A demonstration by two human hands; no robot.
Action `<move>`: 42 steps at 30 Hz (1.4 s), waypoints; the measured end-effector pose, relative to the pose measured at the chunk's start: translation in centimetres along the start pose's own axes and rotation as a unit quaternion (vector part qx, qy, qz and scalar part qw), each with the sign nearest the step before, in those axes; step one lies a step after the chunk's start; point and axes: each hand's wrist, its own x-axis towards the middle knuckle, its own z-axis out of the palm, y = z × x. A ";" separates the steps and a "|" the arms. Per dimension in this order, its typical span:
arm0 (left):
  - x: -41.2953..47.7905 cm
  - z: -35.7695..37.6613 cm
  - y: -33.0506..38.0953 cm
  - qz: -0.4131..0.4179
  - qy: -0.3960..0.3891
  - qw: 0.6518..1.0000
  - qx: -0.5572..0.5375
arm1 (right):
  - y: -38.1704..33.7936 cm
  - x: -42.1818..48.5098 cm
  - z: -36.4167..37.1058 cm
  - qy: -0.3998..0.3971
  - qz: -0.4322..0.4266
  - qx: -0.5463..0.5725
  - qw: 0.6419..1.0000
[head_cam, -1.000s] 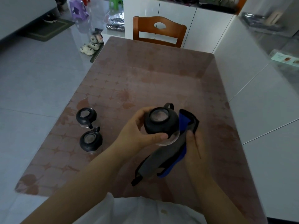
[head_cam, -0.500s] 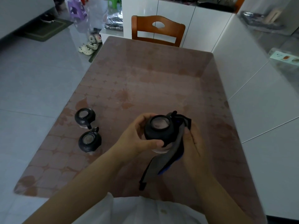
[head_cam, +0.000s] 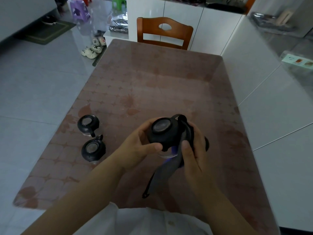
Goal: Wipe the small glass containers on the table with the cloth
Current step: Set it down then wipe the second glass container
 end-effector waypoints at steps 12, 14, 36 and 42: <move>0.1 1.6 -0.8 -0.013 0.073 0.997 0.023 | 0.2 0.6 0.7 0.027 -0.022 -0.055 0.998; -0.1 2.3 -1.0 -0.015 0.086 0.996 0.026 | 0.2 0.5 1.2 0.024 -0.043 -0.060 0.997; -0.5 0.5 0.7 0.047 0.118 0.980 0.151 | 2.0 1.3 -1.0 0.044 -0.169 -0.364 0.915; -0.6 0.4 1.0 0.026 0.122 0.979 0.159 | 1.9 0.8 -1.9 0.070 -0.124 -0.291 0.946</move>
